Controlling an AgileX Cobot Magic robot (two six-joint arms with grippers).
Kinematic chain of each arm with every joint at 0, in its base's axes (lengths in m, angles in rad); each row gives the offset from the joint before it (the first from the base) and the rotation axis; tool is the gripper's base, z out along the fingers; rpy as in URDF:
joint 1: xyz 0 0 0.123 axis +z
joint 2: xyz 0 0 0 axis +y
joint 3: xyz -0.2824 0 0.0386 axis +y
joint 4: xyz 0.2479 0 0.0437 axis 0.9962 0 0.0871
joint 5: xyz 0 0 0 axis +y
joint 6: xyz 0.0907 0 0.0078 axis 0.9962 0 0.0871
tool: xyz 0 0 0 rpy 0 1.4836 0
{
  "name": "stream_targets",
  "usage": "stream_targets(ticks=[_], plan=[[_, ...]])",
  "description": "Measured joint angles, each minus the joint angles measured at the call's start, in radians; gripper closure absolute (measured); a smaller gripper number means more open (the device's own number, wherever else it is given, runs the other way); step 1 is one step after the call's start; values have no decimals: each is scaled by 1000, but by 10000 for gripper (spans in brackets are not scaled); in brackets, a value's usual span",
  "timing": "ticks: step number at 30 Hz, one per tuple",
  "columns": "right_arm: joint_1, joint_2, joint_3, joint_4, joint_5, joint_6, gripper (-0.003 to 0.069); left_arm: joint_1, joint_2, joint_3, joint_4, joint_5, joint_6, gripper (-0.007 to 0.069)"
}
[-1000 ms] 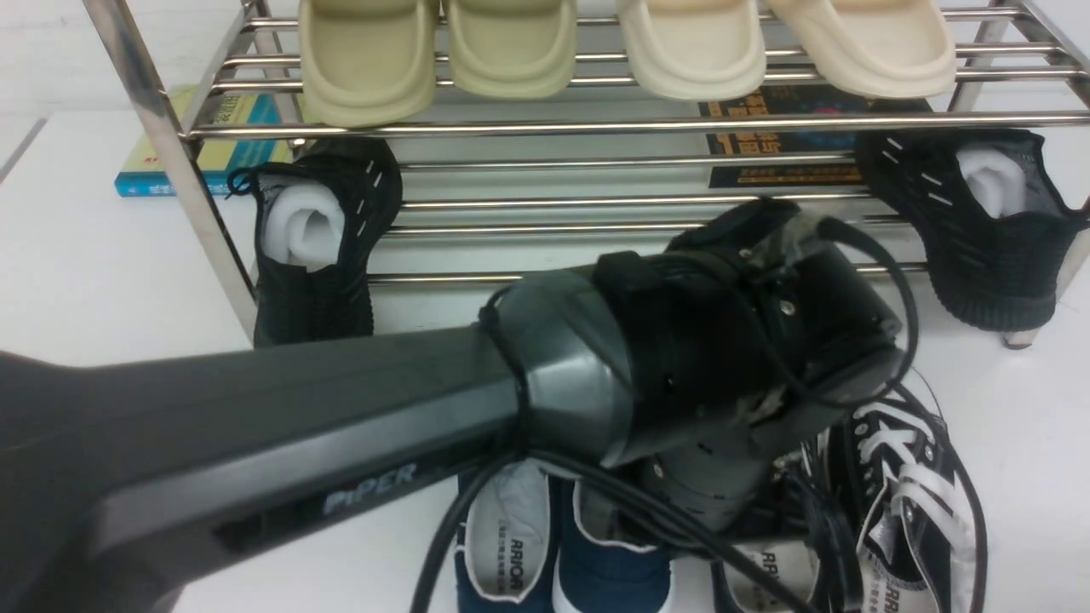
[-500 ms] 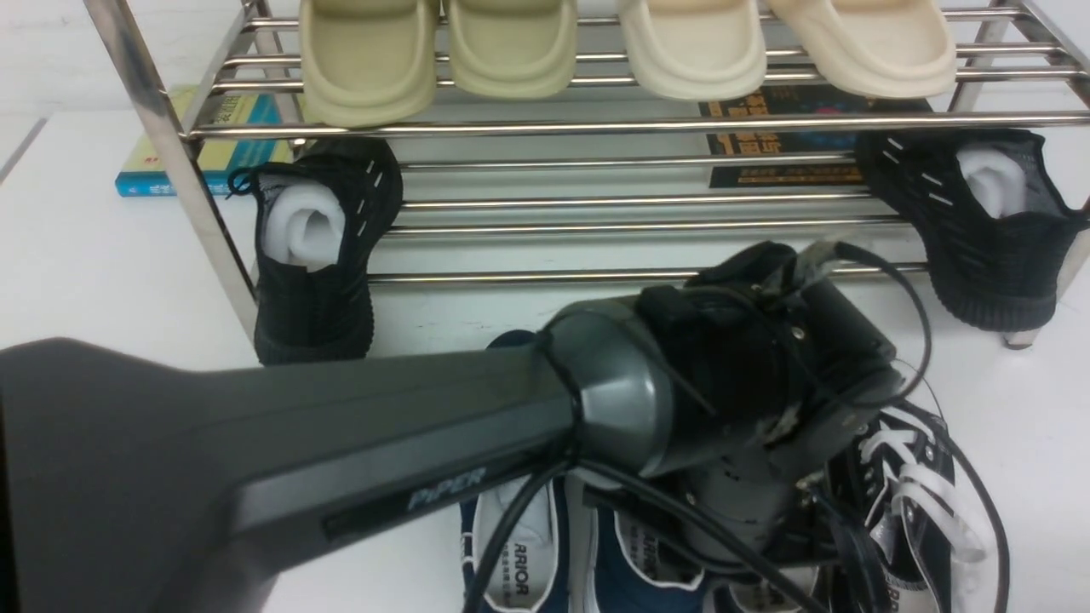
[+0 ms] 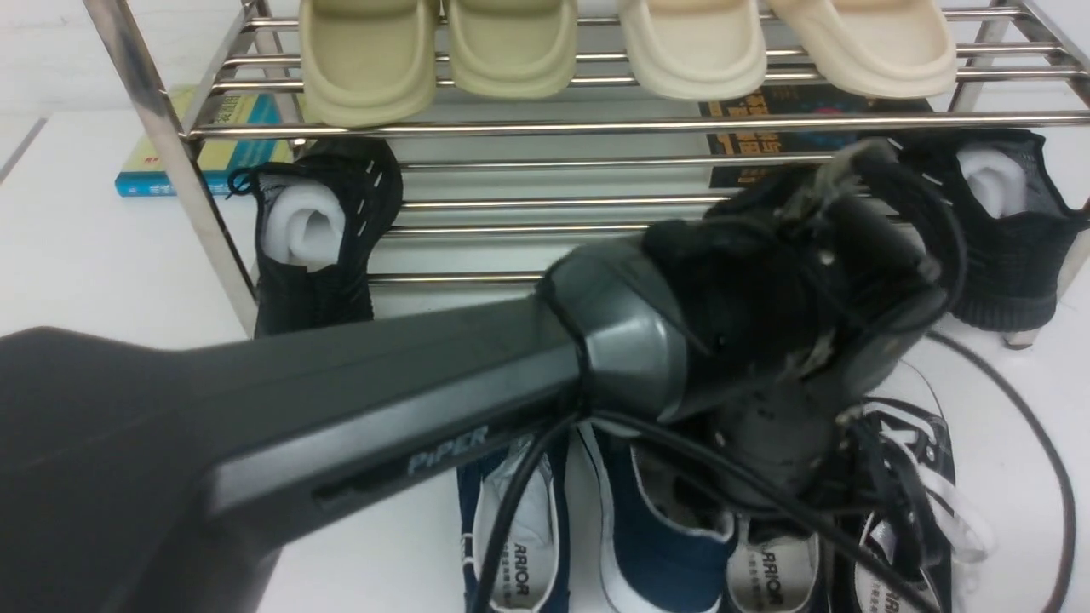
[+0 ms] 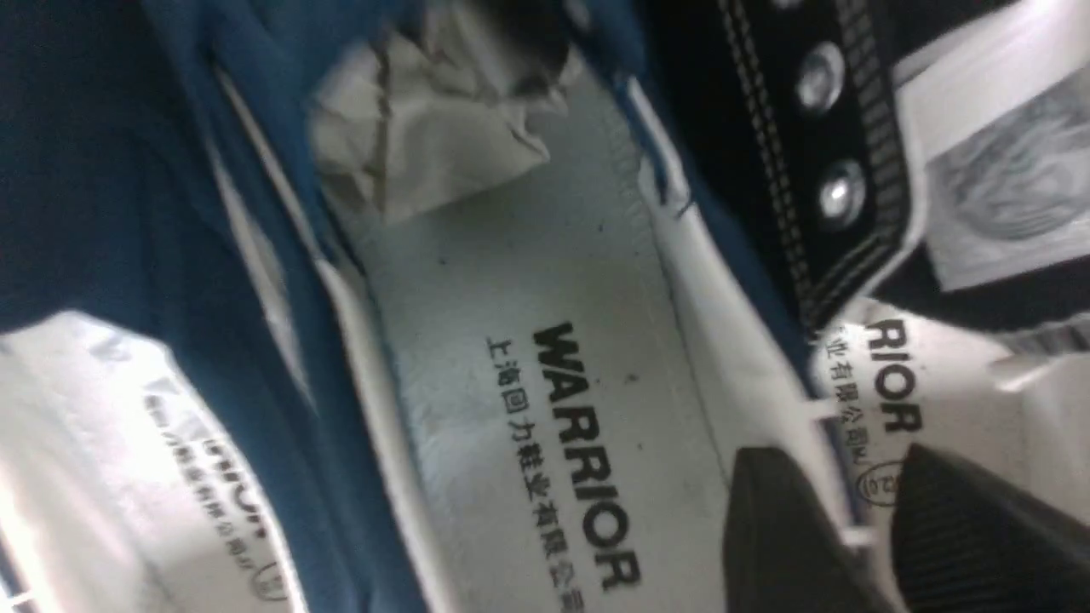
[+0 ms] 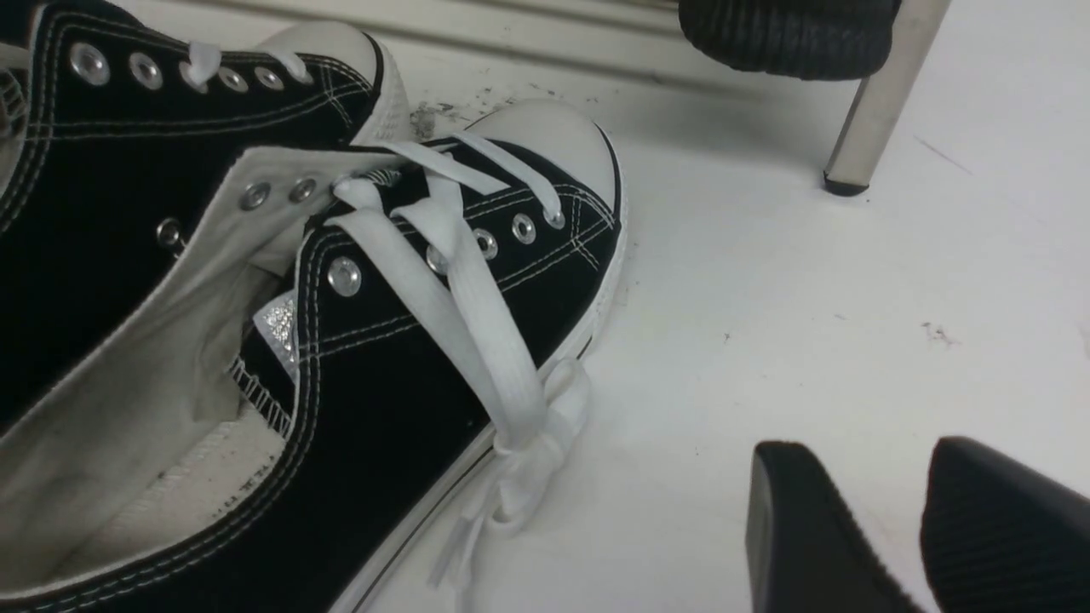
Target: Take the shoes off the shelf with your hand on the white table.
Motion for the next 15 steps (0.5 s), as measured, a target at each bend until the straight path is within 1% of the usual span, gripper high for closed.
stream_targets(ticks=[1, 3, 8, 10, 11, 12, 13, 14, 15], plan=[[0, 0, 0, 0, 0, 0, 419, 0, 0, -11, 16, 13, 0, 338], [0, 0, 0, 0, 0, 0, 419, 0, 0, -15, 38, 34, -5, 318], [0, 0, 0, 0, 0, 0, 419, 0, -22, -16, 98, 48, -27, 314], [0, 0, 0, 0, 0, 0, 419, 4, -57, -16, 136, 50, -32, 348], [0, 0, 0, 0, 0, 0, 419, 4, -66, -16, 143, 50, -32, 352], [0, 0, 0, 0, 0, 0, 419, 19, -112, -16, 164, 50, -35, 406], [0, 0, 0, 0, 0, 0, 419, 24, -123, -16, 165, 50, -35, 421], [0, 0, 0, 0, 0, 0, 419, 53, -169, -16, 174, 53, -23, 487], [0, 0, 0, 0, 0, 0, 419, 57, -174, -16, 175, 54, -21, 495]])
